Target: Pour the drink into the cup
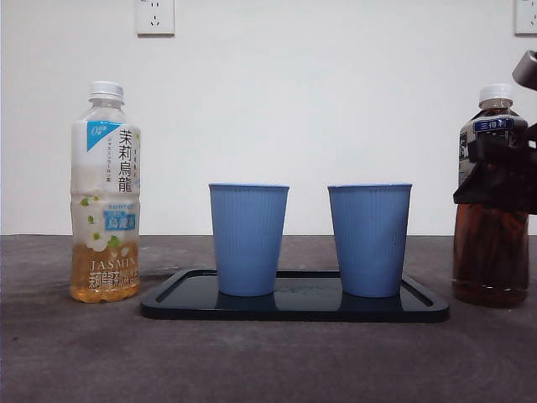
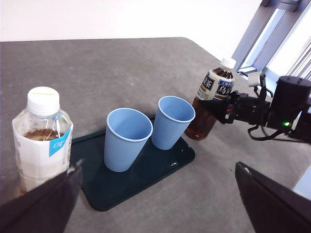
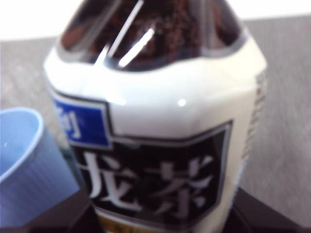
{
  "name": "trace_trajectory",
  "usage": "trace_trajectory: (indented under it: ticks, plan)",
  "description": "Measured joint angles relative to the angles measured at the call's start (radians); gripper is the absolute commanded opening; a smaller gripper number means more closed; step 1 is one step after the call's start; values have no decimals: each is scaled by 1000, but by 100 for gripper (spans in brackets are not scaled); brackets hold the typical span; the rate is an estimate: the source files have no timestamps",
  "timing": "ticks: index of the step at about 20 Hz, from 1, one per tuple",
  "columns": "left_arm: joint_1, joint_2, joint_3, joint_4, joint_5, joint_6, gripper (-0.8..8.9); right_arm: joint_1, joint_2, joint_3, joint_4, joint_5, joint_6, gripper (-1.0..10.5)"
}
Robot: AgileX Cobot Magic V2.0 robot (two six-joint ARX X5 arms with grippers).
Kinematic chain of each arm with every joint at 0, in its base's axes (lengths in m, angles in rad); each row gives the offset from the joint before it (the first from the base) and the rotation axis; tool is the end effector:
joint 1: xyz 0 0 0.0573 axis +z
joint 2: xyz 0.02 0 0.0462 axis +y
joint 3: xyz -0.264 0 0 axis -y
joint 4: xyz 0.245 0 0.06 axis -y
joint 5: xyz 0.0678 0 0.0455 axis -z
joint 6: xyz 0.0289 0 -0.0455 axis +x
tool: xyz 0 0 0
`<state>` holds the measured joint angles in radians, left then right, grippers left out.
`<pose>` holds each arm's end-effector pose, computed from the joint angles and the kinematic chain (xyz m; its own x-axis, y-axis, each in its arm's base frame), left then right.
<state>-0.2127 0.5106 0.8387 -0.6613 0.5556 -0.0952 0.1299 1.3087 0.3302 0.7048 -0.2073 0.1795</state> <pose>0.0843 -0.0338 0.3381 0.6734 -0.6850 -0.2779 0.6332 0.7285 -0.2616 0.2279 0.0358 0.1627 0.9076 0.3261 -0.2645 -0.2702 0.9358 0.2266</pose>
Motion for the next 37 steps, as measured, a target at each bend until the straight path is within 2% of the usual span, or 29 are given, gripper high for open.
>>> trace_trajectory:
  ticks: [5,10,13,18,22,28,37]
  plan:
    - [0,0,0,-34,-3,19,498,58,-208,190,-549,30,-72,180]
    - [-1,0,0,-48,-3,24,498,158,-244,408,-1069,151,-174,180]
    - [-1,0,0,-58,-3,26,498,220,-244,480,-1275,221,-225,180]
    - [-8,0,0,-65,-3,27,498,309,-240,567,-1415,251,-259,181]
    - [-18,0,0,-64,-3,32,498,370,-159,622,-1546,386,-280,181]
    - [-35,-30,0,-64,-4,53,498,391,14,779,-1702,542,-317,181]
    - [-44,-48,0,-61,-5,56,498,455,200,918,-1843,705,-408,181]
